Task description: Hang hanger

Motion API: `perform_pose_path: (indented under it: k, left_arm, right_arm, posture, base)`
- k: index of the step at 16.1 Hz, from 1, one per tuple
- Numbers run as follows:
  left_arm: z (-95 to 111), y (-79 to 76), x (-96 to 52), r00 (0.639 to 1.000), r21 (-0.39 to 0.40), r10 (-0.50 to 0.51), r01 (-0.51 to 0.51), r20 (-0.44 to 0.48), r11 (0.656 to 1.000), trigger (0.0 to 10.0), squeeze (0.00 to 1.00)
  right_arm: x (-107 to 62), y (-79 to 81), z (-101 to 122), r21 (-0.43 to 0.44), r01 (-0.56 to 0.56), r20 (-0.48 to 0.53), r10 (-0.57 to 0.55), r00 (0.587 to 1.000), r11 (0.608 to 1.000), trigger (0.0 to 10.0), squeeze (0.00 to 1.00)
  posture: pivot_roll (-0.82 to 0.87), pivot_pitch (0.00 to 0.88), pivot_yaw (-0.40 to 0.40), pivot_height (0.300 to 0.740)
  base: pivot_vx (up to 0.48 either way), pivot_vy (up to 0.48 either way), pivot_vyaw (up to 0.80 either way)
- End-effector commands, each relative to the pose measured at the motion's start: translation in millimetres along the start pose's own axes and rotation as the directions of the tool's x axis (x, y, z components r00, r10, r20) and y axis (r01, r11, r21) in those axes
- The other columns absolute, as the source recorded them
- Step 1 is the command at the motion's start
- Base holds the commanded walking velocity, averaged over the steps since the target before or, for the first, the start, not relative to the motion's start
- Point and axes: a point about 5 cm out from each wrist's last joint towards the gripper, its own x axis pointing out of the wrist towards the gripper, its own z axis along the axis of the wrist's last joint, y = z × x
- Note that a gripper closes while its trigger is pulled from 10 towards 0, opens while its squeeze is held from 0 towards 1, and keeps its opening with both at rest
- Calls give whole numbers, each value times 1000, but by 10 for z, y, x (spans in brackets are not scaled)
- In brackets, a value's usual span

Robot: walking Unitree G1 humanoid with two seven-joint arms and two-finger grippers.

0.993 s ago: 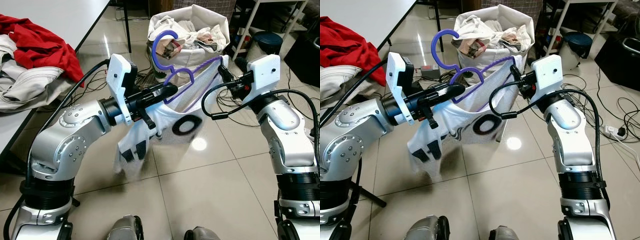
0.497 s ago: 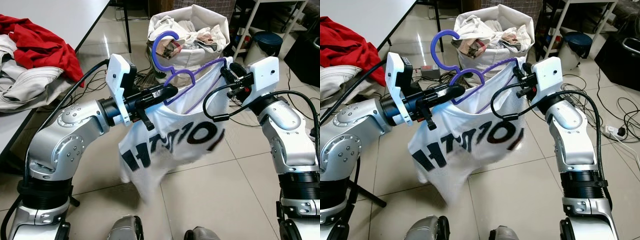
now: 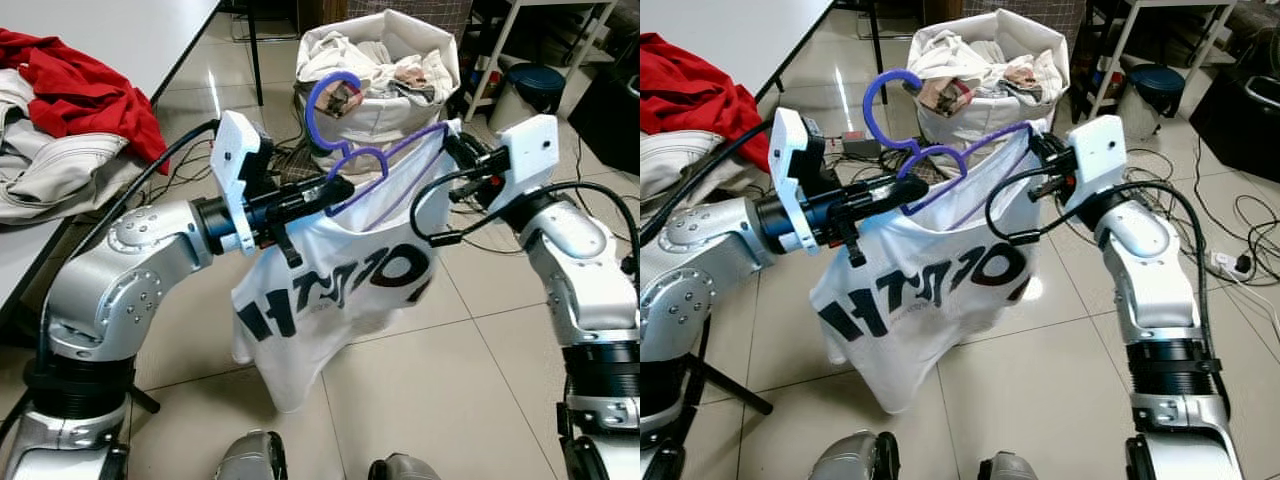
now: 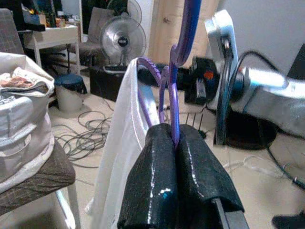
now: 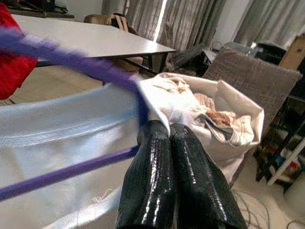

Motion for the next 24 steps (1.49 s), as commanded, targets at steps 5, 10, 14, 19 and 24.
perform_pose_path:
  k: [5,10,14,19,24]
  left_arm:
    - [21,260,-133,996,102,69,-62,-61,993,0,0]
    - [86,154,-104,992,112,-108,114,-61,987,0,0]
    - [-14,75,-137,957,125,-230,254,-177,959,0,0]
    - [-71,292,-88,960,231,-59,125,-273,965,0,0]
    - [-63,146,83,939,206,-213,272,-269,940,0,0]
  right_arm:
    - [-279,-318,215,-3,42,1,-42,999,999,0,0]
    - [-400,-355,121,-47,-84,-145,77,986,995,0,0]
    - [-411,-461,239,-89,-106,-147,93,985,990,0,0]
    - [-391,-368,403,-89,-202,-130,190,973,975,0,0]
    - [-316,-250,474,-98,-274,-127,261,957,957,0,0]
  posture:
    - [-72,67,6,740]
    - [-75,52,8,740]
    - [-71,43,6,740]
    - [-73,47,3,740]
    - [-75,50,-1,740]
  base:
    - [0,0,0]
    - [0,0,0]
    - [0,0,0]
    - [0,0,0]
    - [0,0,0]
